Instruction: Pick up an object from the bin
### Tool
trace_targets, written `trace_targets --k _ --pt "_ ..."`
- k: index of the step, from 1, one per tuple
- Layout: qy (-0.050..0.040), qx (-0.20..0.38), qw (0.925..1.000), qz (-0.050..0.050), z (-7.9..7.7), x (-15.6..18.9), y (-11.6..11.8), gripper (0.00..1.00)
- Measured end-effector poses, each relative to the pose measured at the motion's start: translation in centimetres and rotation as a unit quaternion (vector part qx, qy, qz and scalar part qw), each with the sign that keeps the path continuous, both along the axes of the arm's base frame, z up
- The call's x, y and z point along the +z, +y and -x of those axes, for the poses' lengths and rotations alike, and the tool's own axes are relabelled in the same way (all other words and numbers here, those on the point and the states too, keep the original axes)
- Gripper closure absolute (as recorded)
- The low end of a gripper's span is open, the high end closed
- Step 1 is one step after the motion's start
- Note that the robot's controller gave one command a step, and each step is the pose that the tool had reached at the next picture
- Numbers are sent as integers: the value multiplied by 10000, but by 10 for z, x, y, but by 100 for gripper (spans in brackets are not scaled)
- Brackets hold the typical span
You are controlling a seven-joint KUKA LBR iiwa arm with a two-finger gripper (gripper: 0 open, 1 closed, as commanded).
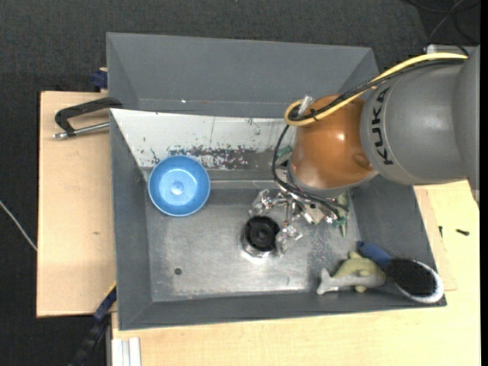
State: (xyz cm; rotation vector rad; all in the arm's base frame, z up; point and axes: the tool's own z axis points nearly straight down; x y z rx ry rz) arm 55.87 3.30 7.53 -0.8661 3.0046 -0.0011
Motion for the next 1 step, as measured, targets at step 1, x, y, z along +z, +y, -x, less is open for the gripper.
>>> trace_targets --k 1 --pt "-1 -31 10000 8 20 153 -11 100"
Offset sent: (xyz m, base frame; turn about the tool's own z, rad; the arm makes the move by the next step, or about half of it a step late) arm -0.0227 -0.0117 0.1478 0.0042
